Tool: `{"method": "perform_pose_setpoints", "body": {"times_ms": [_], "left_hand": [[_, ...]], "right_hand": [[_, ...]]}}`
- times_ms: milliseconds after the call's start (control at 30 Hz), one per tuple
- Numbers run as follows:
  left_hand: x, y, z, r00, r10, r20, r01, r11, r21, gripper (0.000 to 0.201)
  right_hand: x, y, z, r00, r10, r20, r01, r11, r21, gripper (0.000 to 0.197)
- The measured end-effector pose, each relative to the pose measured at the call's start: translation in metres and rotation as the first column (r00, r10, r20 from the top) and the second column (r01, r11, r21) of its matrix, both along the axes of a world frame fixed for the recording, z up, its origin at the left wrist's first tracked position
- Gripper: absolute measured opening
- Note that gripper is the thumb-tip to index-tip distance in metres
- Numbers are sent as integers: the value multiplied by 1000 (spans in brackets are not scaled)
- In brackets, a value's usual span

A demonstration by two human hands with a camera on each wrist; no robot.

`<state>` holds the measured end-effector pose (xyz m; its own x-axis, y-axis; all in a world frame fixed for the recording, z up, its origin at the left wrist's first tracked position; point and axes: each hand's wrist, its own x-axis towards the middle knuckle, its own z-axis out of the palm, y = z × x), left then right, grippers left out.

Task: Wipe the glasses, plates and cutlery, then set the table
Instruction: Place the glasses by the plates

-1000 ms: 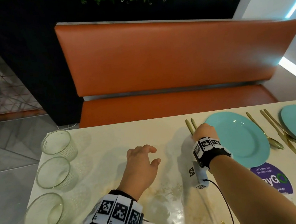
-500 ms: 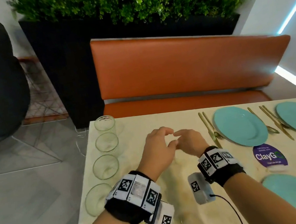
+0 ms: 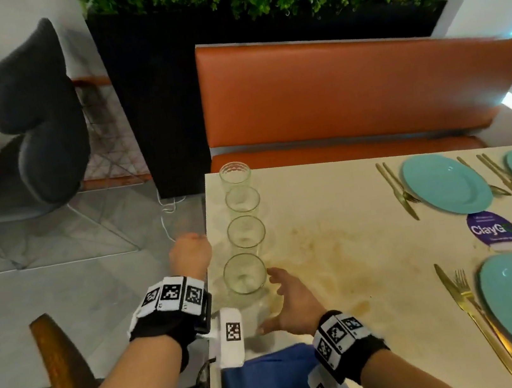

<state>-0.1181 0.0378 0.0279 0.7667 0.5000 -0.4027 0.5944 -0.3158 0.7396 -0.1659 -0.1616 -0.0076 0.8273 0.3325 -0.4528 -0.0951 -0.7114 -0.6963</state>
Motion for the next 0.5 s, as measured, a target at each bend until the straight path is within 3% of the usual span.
{"method": "perform_pose_setpoints", "body": {"times_ms": [100,200,333,500], "left_hand": [[-4,8,-32,975,-150,-161,161,985,54,28],[-6,11,-50,950,-235,-207,246,969,26,32],[1,13,-54,952,-252,-172,256,967,3,44],[10,8,-61,959,-276,-69,267,957,-115,85]], "right_hand": [[1,14,-14,996,-65,61,63,998,28,117],[9,27,-22,985,-138,107,129,988,90,113],[20,35,-23,970,-199,142,173,969,178,94],[16,38,-34,959,-230,164,204,965,162,89]]}}
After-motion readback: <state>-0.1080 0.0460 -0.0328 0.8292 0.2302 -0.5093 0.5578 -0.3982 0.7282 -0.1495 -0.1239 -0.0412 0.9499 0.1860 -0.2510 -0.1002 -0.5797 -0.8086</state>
